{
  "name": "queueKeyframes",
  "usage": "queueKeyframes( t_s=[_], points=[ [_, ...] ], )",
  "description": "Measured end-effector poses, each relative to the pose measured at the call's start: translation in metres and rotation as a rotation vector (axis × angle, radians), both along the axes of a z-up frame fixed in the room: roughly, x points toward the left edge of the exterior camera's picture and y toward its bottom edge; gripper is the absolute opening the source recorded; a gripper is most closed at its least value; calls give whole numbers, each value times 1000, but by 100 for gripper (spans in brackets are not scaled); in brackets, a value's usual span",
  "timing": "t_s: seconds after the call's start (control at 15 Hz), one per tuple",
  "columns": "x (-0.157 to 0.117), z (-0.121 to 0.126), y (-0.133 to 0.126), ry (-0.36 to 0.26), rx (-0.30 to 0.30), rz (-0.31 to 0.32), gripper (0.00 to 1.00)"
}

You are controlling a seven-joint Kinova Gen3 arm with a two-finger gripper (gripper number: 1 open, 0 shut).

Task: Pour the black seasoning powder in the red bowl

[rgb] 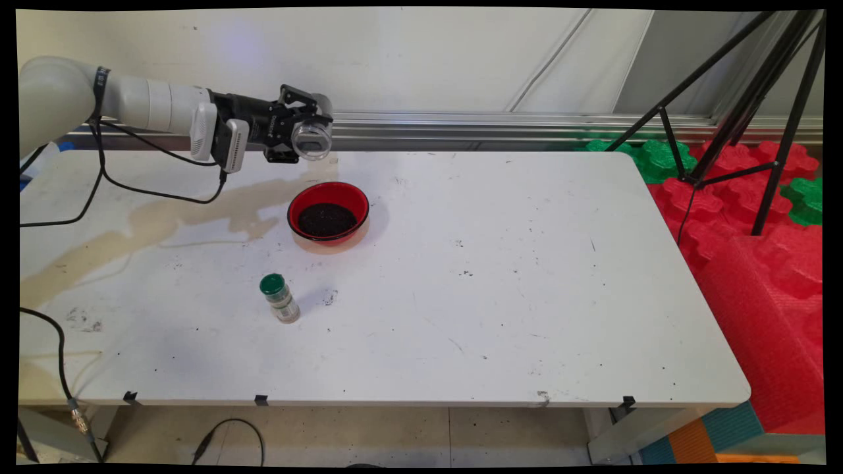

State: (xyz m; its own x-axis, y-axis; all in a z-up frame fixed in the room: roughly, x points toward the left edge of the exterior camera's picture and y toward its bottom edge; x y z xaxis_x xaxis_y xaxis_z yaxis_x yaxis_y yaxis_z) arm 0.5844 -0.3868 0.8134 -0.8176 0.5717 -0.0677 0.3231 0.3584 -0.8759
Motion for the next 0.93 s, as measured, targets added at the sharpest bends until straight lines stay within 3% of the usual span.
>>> queueKeyframes(
  t_s=[0.93],
  points=[
    [-12,3,11,-146,-126,-83,0]
  ],
)
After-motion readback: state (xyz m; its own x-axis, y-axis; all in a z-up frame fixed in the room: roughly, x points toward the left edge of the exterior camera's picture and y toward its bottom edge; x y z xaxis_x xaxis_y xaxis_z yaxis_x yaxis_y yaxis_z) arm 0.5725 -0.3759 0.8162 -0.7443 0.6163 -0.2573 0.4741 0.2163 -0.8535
